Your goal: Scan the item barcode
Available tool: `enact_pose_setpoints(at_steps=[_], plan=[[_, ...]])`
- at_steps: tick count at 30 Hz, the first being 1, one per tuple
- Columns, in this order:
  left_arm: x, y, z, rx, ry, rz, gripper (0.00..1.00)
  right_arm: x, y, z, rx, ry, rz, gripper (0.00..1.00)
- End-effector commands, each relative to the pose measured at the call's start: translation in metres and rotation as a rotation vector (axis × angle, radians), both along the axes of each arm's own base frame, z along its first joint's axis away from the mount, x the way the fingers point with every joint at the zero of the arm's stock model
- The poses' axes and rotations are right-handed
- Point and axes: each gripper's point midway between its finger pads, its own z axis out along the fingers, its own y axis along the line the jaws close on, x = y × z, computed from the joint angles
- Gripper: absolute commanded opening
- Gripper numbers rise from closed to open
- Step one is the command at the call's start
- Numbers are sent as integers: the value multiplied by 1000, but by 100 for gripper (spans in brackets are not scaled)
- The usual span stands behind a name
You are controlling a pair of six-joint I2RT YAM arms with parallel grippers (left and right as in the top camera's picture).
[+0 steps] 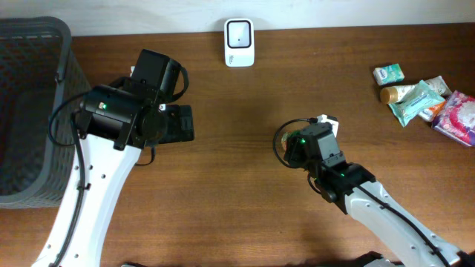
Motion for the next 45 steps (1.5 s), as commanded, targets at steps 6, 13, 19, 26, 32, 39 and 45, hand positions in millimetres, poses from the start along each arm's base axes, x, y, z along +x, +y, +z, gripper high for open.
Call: enact_pose_setpoints(at_steps=[6,13,19,26,32,39,45], plan=[[0,2,1,10,-4,3,99,5,-4,-25,-129,59,76,83],[0,2,1,10,-4,3,99,35,9,48,-195,-4,175,99],[0,2,1,10,-4,3,99,13,3,29,-301,133,300,99],[0,2,1,10,-4,3,99,8,8,-33,-362,295,424,99],[0,2,1,10,-3,3,99,19,8,-55,-382,307,457,99],[0,2,1,10,-4,3,99,36,3,-46,-323,255,519,89],[0,2,1,10,-4,3,99,46,9,-26,-187,231,569,62]])
